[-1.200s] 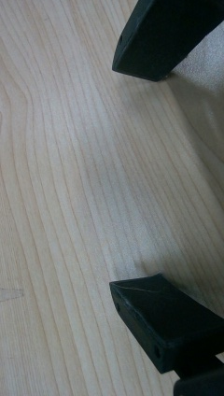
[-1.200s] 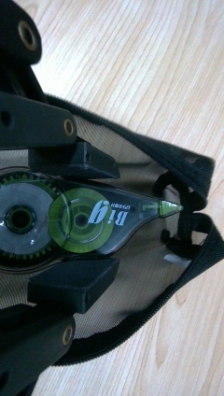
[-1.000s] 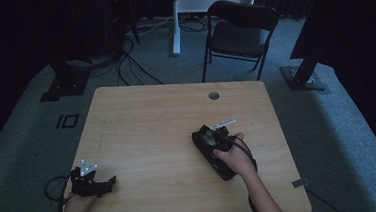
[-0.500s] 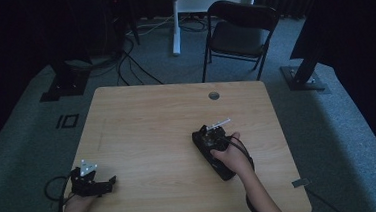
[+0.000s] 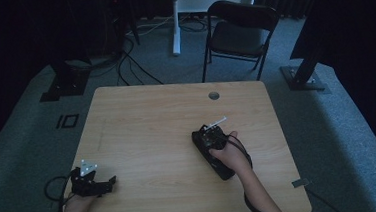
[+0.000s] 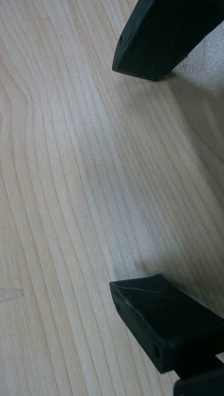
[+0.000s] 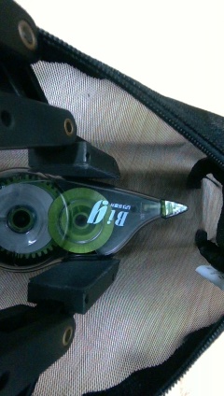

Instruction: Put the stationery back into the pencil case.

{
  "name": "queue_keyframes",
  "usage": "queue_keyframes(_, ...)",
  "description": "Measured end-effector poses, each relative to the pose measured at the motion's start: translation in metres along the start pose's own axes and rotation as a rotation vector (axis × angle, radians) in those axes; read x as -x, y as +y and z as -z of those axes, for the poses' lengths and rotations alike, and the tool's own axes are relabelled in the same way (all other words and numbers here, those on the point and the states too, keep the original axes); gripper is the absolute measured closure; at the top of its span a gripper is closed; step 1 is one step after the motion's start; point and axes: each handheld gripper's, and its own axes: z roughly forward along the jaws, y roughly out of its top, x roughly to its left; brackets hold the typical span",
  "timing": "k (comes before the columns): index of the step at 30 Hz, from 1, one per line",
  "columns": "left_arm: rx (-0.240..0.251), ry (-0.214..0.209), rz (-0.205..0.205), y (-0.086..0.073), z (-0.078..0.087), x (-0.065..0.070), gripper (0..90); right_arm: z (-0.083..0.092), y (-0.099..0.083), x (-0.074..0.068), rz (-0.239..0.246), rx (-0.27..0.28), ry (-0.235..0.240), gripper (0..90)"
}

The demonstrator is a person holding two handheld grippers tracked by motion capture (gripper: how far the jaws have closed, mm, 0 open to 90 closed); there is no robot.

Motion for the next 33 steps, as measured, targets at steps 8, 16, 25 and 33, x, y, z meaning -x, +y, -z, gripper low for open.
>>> queue_keyframes(8,0.0,0.0,0.0,0.0,0.0,0.0,0.2,-0.001,0.001,0.001,-0.008,-0.011,0.0,49.7)
queue_keyframes(16,0.0,0.0,0.001,0.0,0.0,0.0,0.2,0.0,0.0,0.003,-0.019,0.001,0.014,48.0)
queue_keyframes(25,0.0,0.0,0.0,0.0,0.0,0.0,0.2,0.009,-0.003,0.006,-0.036,0.05,0.045,44.7)
queue_keyframes(33,0.0,0.0,0.001,0.0,0.0,0.0,0.2,0.026,-0.009,0.015,-0.061,0.158,0.094,39.8)
